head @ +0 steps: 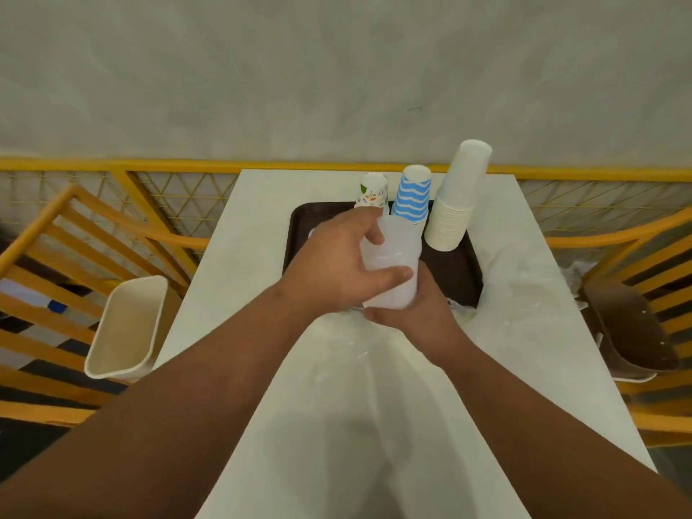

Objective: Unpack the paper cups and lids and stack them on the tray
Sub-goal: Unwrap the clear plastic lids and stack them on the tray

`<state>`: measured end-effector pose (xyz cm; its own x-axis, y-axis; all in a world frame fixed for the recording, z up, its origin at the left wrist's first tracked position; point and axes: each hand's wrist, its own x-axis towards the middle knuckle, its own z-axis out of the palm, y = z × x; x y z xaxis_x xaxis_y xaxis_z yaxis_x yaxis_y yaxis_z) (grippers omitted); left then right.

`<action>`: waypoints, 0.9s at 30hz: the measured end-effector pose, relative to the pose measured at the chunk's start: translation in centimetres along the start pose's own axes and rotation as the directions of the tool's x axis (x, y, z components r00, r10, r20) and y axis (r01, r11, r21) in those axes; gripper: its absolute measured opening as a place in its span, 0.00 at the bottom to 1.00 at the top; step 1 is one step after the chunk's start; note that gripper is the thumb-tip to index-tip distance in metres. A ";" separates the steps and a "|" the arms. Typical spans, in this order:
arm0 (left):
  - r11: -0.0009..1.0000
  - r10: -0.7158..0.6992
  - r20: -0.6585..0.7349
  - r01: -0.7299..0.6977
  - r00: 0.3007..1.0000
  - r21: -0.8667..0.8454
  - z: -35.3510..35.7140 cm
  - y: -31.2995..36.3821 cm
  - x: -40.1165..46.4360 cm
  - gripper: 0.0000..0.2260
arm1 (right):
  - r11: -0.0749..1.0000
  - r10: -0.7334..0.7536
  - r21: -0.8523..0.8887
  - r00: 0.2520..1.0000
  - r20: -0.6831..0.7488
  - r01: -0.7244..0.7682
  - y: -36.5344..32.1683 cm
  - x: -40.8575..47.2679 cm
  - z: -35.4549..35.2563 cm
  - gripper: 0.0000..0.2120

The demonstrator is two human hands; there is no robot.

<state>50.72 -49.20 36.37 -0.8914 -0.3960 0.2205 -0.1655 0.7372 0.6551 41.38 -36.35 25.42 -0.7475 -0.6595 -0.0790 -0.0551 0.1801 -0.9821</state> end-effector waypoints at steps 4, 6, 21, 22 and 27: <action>0.994 -0.018 0.105 0.006 0.994 0.111 -0.4 0.7 2.1 0.22 | 1.000 -0.005 -0.021 1.000 -0.005 0.005 0.2 1.1 -1.2 0.41; 0.989 -0.026 0.146 0.004 0.989 0.148 -0.6 1.0 2.9 0.23 | 1.000 -0.008 -0.023 1.000 -0.001 0.008 0.2 1.5 -1.6 0.39; 0.903 -0.090 0.505 -0.143 0.859 0.405 -1.2 2.7 8.0 0.37 | 0.987 -0.055 -0.151 0.997 0.056 0.063 0.7 5.0 -2.0 0.39; 0.899 -0.081 0.503 -0.154 0.860 0.409 -1.1 2.7 8.1 0.37 | 0.986 -0.066 -0.151 0.995 0.070 0.076 0.7 4.8 -2.2 0.40; 0.886 -0.078 0.511 -0.176 0.856 0.430 -0.7 2.4 8.9 0.38 | 0.966 0.041 -0.255 0.999 0.011 -0.037 1.4 6.5 -0.8 0.43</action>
<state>42.62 -51.31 40.44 -0.9657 -0.1170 -0.2320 -0.1714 0.9579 0.2305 35.90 -39.76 23.65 -0.7419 -0.6594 -0.1215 -0.1942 0.3847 -0.9024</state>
